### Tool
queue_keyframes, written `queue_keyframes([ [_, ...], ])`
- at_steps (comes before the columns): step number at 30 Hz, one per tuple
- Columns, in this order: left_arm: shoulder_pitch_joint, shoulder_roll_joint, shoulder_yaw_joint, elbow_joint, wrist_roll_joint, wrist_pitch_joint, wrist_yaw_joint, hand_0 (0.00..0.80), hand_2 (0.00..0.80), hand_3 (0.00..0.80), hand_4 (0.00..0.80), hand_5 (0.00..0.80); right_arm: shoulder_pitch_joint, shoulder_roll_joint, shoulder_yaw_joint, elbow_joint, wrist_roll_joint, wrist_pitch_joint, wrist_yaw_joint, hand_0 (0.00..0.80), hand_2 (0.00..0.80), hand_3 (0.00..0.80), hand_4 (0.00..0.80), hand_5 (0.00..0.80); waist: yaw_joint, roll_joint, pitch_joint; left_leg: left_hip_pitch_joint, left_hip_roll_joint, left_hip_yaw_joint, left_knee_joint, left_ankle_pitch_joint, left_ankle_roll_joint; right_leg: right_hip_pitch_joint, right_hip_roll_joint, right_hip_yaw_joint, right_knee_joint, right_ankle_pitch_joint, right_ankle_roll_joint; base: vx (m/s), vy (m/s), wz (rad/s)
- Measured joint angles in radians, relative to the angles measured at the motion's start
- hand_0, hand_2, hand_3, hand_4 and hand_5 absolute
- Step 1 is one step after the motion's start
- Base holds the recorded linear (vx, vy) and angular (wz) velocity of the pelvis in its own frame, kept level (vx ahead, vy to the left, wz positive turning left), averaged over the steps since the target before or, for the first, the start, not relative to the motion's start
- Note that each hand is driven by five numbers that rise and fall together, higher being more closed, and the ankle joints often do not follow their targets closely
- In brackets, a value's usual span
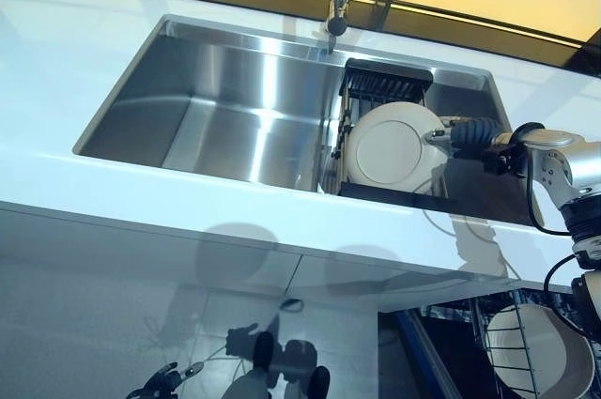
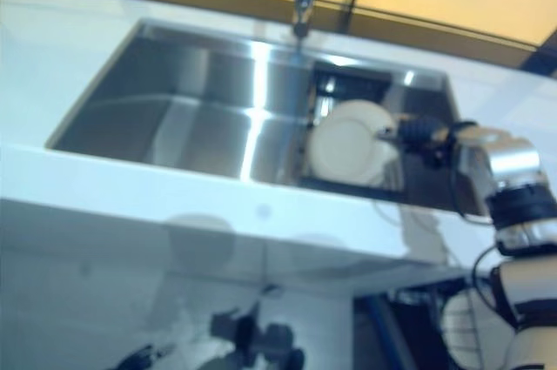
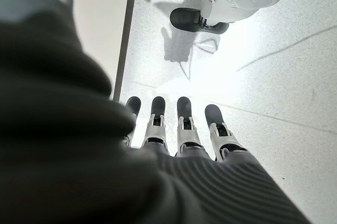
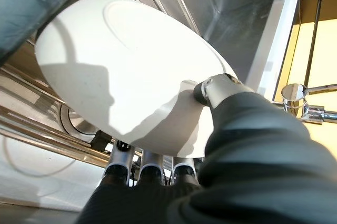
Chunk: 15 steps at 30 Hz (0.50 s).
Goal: Take plates into dishwasher
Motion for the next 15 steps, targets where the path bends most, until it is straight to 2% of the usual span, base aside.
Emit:
queue_keyframes([
  [6, 0.000, 0.000, 0.000, -0.001, -0.001, 0.000, 0.005, 0.000, 0.000, 0.000, 0.000, 0.000, -0.002, 0.002, 0.021, 0.034, 0.036, -0.019, -0.087, 0.800, 0.800, 0.800, 0.800, 0.800, 0.006, 0.000, 0.000, 0.012, 0.000, 0.000, 0.000, -0.002, -0.002, 0.012, 0.000, 0.000, -0.001, 0.000, 0.000, 0.000, 0.000, 0.00],
  [15, 0.003, 0.000, 0.000, -0.001, 0.000, 0.000, 0.006, 0.000, 0.000, 0.000, 0.000, 0.000, -0.026, -0.002, 0.025, 0.041, 0.032, -0.019, -0.140, 0.800, 0.800, 0.800, 0.800, 0.800, 0.000, -0.004, -0.004, 0.015, 0.004, 0.007, 0.000, -0.003, -0.004, 0.012, 0.002, 0.006, 0.000, 0.001, -0.002, 0.007, -0.004, -0.02],
])
